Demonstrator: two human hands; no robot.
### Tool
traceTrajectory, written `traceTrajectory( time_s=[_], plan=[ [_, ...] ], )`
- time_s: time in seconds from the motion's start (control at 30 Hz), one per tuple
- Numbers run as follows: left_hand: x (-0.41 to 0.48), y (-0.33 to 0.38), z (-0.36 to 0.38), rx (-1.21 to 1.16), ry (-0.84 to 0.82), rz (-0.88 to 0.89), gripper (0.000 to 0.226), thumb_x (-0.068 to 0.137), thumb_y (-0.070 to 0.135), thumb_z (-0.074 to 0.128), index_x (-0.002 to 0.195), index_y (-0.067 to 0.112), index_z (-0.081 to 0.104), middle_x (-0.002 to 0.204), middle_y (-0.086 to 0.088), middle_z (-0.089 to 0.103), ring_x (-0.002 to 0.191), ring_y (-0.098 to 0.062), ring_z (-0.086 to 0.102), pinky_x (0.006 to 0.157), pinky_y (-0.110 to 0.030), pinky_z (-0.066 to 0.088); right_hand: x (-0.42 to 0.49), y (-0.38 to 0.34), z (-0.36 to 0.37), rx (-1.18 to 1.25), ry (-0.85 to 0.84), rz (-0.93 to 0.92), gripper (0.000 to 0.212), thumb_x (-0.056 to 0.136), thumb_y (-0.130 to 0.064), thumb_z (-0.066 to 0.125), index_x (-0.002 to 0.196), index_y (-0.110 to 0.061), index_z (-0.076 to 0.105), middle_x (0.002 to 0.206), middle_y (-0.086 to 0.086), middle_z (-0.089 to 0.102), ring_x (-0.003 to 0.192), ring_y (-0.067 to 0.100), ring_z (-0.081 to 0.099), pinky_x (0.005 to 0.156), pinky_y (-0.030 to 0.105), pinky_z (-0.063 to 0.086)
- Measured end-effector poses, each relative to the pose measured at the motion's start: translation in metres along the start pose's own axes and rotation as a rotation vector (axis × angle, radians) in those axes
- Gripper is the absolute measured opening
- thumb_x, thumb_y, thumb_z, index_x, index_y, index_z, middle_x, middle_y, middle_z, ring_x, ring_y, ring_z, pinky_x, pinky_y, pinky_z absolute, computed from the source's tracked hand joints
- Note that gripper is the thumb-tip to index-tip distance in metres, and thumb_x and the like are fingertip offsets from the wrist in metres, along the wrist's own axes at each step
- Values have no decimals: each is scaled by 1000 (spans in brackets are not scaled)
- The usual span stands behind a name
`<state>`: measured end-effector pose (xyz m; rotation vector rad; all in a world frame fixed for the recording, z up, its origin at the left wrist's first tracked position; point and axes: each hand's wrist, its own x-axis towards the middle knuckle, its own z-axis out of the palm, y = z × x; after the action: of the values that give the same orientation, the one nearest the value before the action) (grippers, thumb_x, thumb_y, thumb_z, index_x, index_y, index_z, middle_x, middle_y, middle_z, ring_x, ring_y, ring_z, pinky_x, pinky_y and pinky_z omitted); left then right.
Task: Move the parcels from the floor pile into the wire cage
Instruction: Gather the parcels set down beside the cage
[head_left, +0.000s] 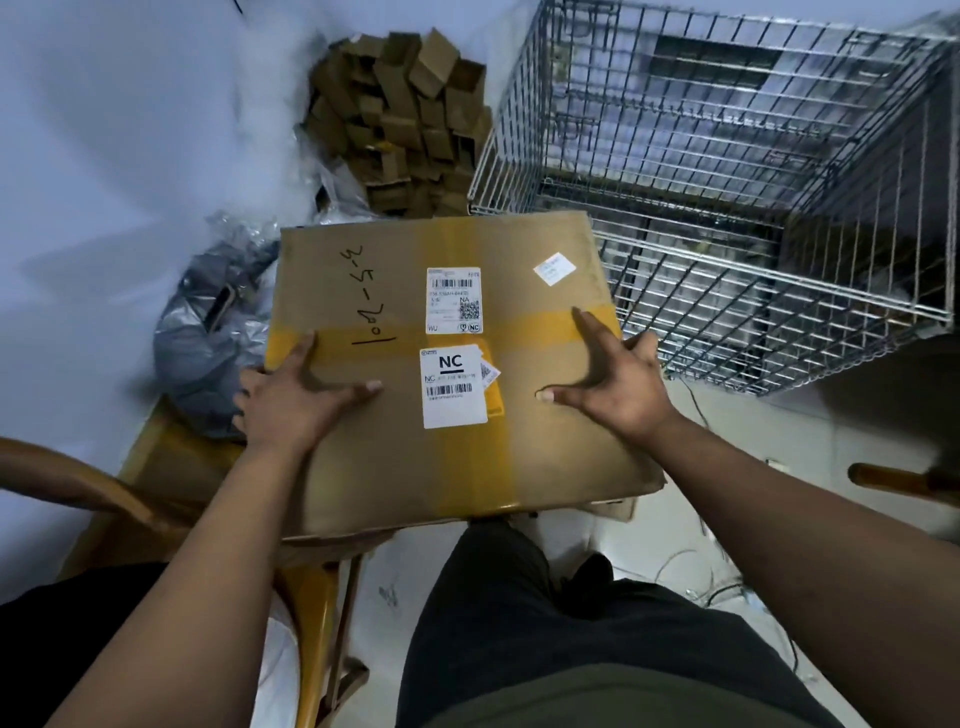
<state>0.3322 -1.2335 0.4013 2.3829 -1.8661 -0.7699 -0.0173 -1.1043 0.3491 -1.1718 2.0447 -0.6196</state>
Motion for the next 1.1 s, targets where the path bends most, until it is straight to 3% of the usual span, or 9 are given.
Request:
traceTrajectory(
  time_s=[0.17, 0.33, 0.53, 0.63, 0.8, 0.97, 1.1],
  plan=[
    [7, 40, -38, -35, 46, 151, 121, 52, 92, 71, 154, 58, 16, 164, -17, 16, 148, -49, 19, 119, -65, 22, 25, -36, -52, 2, 71, -27, 125, 51, -78, 83, 152, -58, 13, 127, 4, 25, 131, 40, 35, 119, 45, 31],
    [29, 113, -72, -38, 50, 254, 119, 50, 90, 74, 153, 58, 23, 161, -10, 19, 147, -48, 24, 117, -68, 25, 47, -54, -119, -41, 105, 5, 125, 50, -81, 81, 152, -57, 13, 154, 9, 30, 141, 41, 34, 117, 54, 35],
    [51, 223, -80, -15, -35, 495, 117, 55, 83, 77, 156, 52, 27, 164, -11, 12, 148, -47, 20, 118, -64, 24, 60, -45, -205, -64, 215, 119, 121, 46, -85, 76, 149, -60, 17, 155, 11, 28, 142, 45, 30, 116, 56, 30],
    [60, 286, -64, -4, -59, 593, 117, 56, 81, 76, 157, 49, 28, 162, -13, 14, 147, -46, 19, 117, -61, 23, 71, -24, -249, -59, 287, 179, 120, 46, -86, 77, 147, -64, 16, 160, 9, 22, 145, 46, 25, 118, 61, 28],
    [70, 386, -19, 3, -162, 697, 114, 62, 83, 74, 158, 48, 24, 160, -12, 14, 144, -48, 27, 116, -61, 31, 93, 26, -318, -81, 386, 252, 115, 50, -82, 81, 146, -65, 18, 162, 8, 20, 147, 46, 20, 116, 59, 28],
    [84, 472, 45, 7, -201, 727, 120, 53, 87, 70, 157, 48, 25, 161, -12, 15, 146, -47, 26, 116, -60, 31, 141, 93, -365, -66, 387, 298, 113, 57, -74, 83, 147, -63, 17, 160, 5, 19, 146, 44, 19, 115, 59, 29],
    [115, 522, 108, 36, -247, 723, 114, 60, 83, 74, 157, 46, 26, 160, -14, 20, 142, -47, 34, 116, -58, 31, 202, 149, -381, -63, 360, 314, 110, 60, -72, 83, 147, -64, 17, 159, 9, 20, 144, 46, 21, 117, 56, 28]
  ],
)
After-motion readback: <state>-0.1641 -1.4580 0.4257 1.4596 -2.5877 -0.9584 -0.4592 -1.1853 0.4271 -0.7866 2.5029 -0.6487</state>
